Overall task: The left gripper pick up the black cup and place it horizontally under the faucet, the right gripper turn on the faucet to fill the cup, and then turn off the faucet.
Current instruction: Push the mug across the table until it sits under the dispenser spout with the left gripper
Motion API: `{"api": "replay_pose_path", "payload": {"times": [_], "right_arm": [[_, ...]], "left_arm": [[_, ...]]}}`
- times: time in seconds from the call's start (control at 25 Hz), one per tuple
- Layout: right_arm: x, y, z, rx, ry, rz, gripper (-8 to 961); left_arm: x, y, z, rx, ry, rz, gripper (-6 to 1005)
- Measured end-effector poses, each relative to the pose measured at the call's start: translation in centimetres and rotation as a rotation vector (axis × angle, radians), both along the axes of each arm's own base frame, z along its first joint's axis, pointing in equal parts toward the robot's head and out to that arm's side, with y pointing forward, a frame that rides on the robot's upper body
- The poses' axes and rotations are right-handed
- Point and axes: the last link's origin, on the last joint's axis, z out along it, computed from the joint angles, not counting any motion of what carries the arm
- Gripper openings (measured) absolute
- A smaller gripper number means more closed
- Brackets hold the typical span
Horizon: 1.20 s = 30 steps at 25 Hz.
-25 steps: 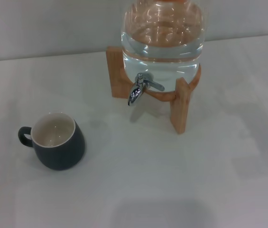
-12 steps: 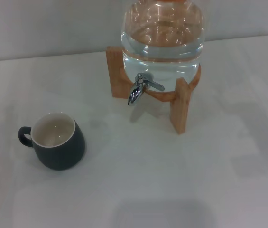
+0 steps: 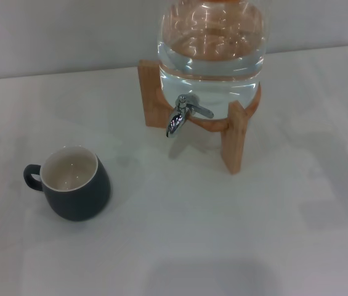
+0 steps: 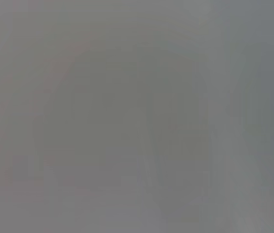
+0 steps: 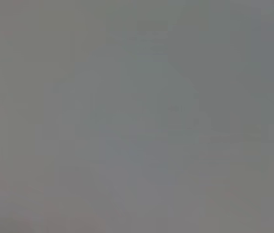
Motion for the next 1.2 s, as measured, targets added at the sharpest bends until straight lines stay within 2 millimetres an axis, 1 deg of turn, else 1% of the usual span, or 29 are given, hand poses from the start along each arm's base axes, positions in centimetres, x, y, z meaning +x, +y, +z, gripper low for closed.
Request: {"api": "replay_pose_path", "payload": {"times": [0.32,0.52,0.92,1.0,1.04,1.2], "right_arm": [[0.0,0.0,0.0,0.002,0.0,0.0,843],[0.0,0.0,0.1,0.004,-0.002,-0.003,843],[0.1,0.6,0.1,-0.005,-0.012,-0.015,843],[0.0,0.7,0.1,-0.006,-0.012,-0.014,843],[0.0,0.7,0.1,-0.006,-0.012,-0.014,843],[0.0,0.8,0.1,-0.006,-0.012,-0.013,844]], "left_arm": [[0.8,0.5,0.1,0.014,-0.015,-0.026,868],[1.4,0.5,0.4,0.039,-0.016,-0.065,867],[1.7,0.5,0.6,0.063,-0.057,-0.077,867],[1.6,0.5,0.7,0.064,-0.123,-0.077,867],[1.6,0.5,0.7,0.064,-0.123,-0.077,867],[1.4,0.5,0.9,0.074,-0.253,-0.072,866]]}}
